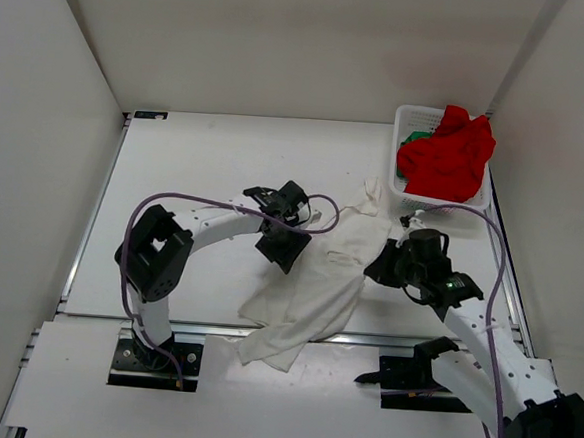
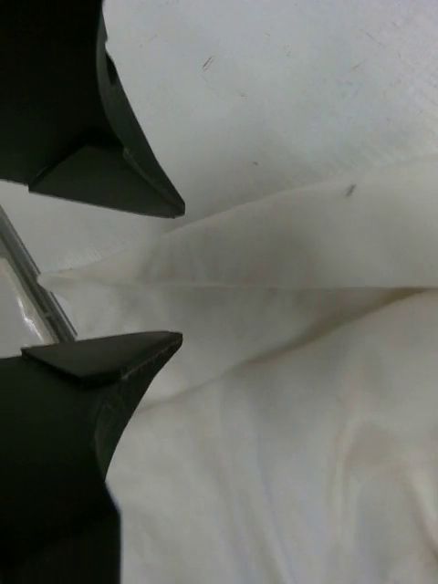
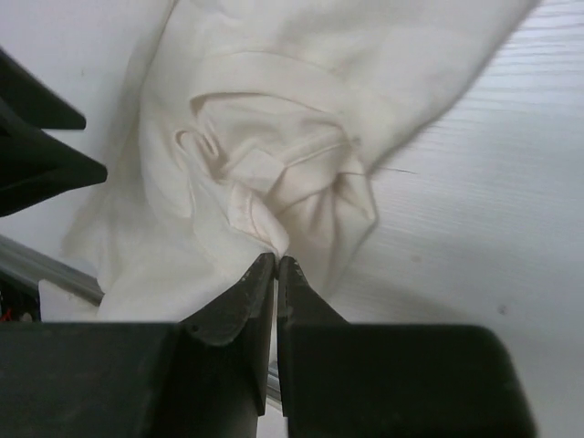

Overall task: Fold and stack the t-shirts
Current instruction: Flatten out the tshirt

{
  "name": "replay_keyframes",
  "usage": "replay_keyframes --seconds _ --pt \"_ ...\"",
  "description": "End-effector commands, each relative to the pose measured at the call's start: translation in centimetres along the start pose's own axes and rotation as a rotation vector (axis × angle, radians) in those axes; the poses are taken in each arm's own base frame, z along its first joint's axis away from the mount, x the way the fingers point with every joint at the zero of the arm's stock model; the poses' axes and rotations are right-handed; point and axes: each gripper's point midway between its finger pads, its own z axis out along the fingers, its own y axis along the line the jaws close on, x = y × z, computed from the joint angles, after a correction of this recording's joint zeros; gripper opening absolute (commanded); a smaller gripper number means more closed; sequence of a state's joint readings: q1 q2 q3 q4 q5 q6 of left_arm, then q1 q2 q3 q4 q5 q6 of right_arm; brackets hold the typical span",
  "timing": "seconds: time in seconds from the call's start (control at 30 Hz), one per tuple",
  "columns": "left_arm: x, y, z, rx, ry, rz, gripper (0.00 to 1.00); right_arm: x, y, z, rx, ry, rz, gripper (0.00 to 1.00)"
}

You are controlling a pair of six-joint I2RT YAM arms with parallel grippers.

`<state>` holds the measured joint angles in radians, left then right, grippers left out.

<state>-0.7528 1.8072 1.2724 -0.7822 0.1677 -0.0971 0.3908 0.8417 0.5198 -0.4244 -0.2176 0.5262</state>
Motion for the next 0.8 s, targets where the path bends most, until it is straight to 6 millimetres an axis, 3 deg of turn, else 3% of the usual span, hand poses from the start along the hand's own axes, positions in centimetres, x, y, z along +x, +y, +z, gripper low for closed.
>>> replay_keyframes --seconds 0.0,0.07,0.13,0.2,0.33,0.4,0.57,0.6,0.63,0.7,0.73,0.77 --pt "-1.2 -0.5 -0.6 -0.076 0.017 0.079 0.61 0.4 -2.0 -1.7 0.057 0.000 -0.017 0.00" --pt "-1.3 -0.4 0.1 -0.119 0.052 0.107 0.46 -0.3 -2.1 -2.2 0.059 -0.035 -0.010 0.00" --pt "-1.2 -0.7 0.8 -0.143 0.081 0.132 0.14 -0.3 -1.5 -2.4 0.052 -0.028 -0.017 0.00" --pt "-2.1 0.3 0.8 -0.193 0.067 0.128 0.01 -0.2 -1.8 -2.3 0.065 -0.018 -0.017 0.00" --pt "-4.6 4.2 0.1 -0.237 -0.046 -0.023 0.00 -1.0 -1.5 -1.8 0.025 -0.028 0.004 0.00" --pt "-5.6 7.6 -0.7 -0.218 -0.092 -0.149 0.00 -2.2 -1.1 -1.4 0.006 -0.041 -0.003 0.00" --pt "-5.9 10.5 -2.1 -0.259 -0.133 -0.219 0.00 -4.1 -0.4 -0.6 0.017 -0.055 -0.024 0.00" --pt "-6.1 9.7 -2.6 -0.196 -0.143 -0.225 0.03 -4.5 0.0 -0.5 0.007 -0.054 -0.030 0.00" --pt "-6.1 9.0 -2.8 -0.149 -0.147 -0.209 0.24 -4.7 0.0 -0.6 0.014 -0.056 -0.027 0.00" --pt "-5.7 5.6 -3.7 -0.008 -0.165 -0.142 0.51 -4.8 0.0 -0.5 0.016 -0.061 -0.037 0.00" --pt "-5.0 4.3 -3.8 -0.013 -0.155 -0.080 0.62 -4.6 -0.5 -0.7 0.027 -0.059 -0.030 0.00" --pt "-4.2 4.2 -3.7 -0.041 -0.125 -0.041 0.70 -4.8 -0.9 -0.8 0.037 -0.066 -0.024 0.00"
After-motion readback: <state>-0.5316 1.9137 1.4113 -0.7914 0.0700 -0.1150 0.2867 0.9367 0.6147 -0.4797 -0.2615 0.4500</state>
